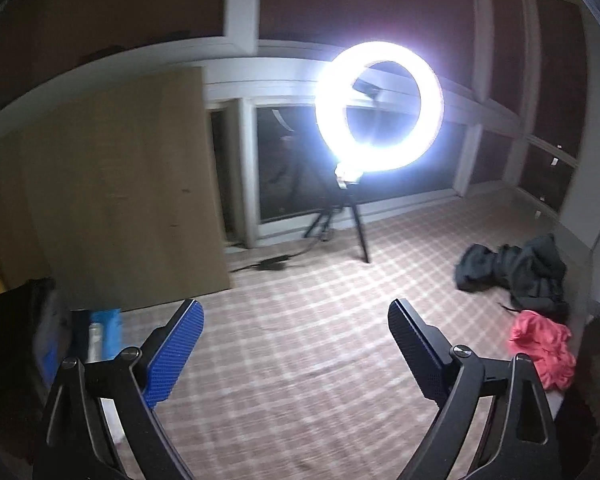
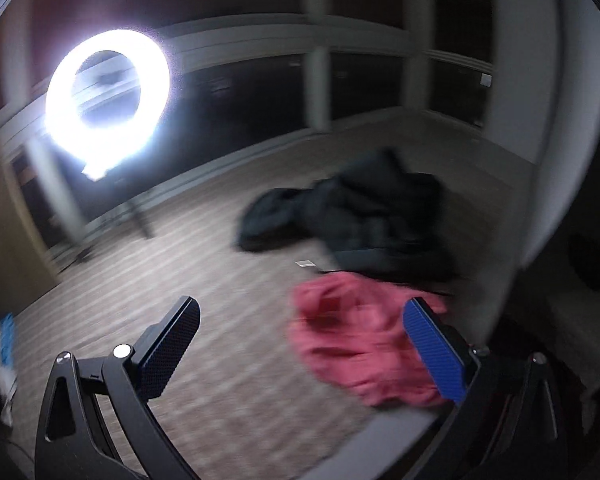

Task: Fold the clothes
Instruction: 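Grasp the dark grey sweatpants with the right gripper and lift them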

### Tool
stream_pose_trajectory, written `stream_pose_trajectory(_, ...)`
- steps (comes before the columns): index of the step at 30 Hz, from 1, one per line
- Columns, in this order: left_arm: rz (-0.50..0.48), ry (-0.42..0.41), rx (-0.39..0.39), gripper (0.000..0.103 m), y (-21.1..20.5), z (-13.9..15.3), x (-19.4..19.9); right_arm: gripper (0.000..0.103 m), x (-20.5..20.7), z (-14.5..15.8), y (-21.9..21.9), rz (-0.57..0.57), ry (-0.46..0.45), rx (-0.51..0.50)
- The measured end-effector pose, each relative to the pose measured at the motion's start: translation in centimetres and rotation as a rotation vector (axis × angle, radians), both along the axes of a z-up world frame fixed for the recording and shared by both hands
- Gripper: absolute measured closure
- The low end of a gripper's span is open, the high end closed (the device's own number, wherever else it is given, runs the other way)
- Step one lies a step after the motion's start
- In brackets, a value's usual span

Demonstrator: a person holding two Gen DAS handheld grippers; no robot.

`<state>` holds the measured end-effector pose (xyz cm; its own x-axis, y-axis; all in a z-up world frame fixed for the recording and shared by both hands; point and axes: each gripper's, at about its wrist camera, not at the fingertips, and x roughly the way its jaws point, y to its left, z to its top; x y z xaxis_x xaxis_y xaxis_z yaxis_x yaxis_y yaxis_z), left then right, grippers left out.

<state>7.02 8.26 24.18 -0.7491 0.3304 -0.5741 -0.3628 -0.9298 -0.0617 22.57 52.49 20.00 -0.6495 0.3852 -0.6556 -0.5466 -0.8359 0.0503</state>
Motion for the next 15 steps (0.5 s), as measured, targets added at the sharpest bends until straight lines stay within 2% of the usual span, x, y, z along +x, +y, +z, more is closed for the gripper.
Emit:
stream_pose_trajectory(2, -0.023, -0.006, 0.0, 0.01, 1.5, -0.1, -0.4, 0.001, 0.8, 0.0, 3.0, -0.055, 0.003, 0.002)
stream_pose_trajectory(6, -0.04, -0.02, -0.002, 0.011, 4.2, 0.0, -1.5, 0.001, -0.2, -0.3, 8.2, -0.077, -0.012, 0.015)
stream_pose_trajectory(11, -0.022, -0.021, -0.02, 0.011, 7.1, 0.3, -2.4, 0.001, -5.0, -1.5, 13.8, -0.034, -0.1, 0.088)
stream_pose_trajectory(15, 0.024, -0.039, -0.034, 0.011, 9.0, 0.3, -3.3, 0.001, -9.7, -3.1, 18.0, 0.045, -0.14, 0.075)
